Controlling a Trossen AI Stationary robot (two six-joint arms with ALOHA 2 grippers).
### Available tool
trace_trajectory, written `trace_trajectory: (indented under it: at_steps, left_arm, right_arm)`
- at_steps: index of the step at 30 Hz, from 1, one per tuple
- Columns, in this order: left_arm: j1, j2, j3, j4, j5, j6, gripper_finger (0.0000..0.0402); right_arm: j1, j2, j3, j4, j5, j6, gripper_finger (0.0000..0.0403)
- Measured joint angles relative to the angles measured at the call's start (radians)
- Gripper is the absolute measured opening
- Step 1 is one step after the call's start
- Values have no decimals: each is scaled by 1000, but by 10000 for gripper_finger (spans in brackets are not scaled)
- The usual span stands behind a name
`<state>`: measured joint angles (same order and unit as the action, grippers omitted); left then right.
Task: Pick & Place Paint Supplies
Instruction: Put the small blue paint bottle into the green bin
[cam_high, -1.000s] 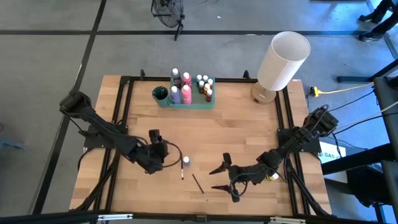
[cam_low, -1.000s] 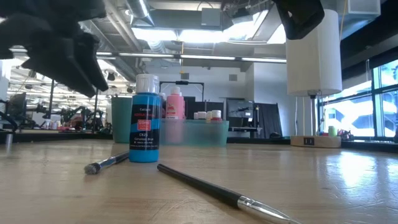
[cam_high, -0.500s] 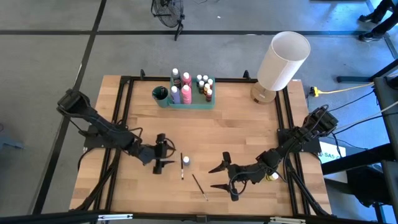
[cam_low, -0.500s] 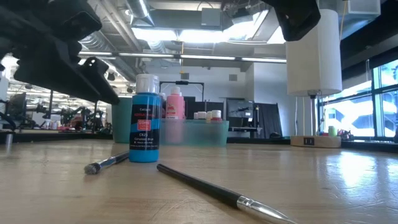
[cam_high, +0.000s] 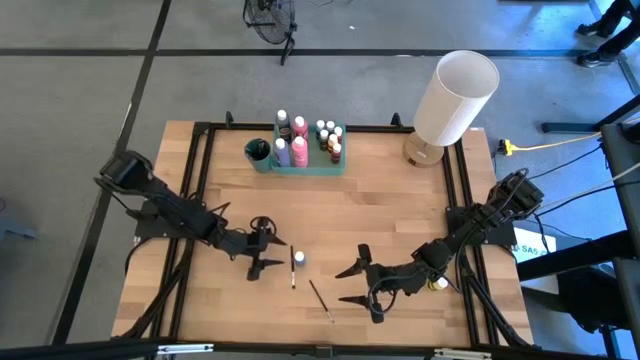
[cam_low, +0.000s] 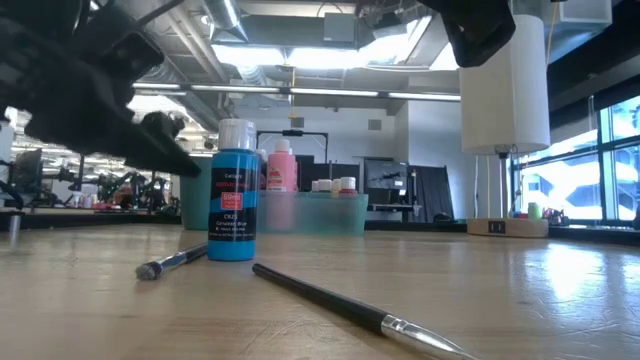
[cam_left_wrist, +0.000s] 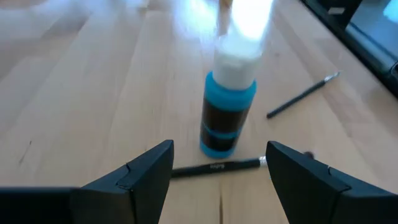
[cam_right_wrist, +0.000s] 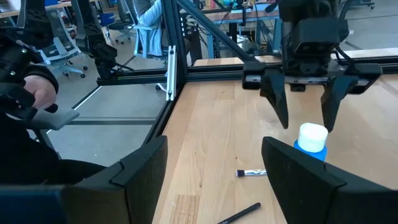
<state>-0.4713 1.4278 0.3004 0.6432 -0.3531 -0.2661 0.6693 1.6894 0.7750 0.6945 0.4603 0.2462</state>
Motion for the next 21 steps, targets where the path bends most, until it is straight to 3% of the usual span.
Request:
trace_trajectory:
  at_steps: [16, 21]
  left_arm:
    - [11, 267, 5, 385, -19, 44, 253]
    - [23, 334, 40, 405, -2, 44, 253]
  right_arm:
    - [0, 0, 0, -2, 0, 0, 265]
    - [-1, 0, 0, -2, 0, 0, 265]
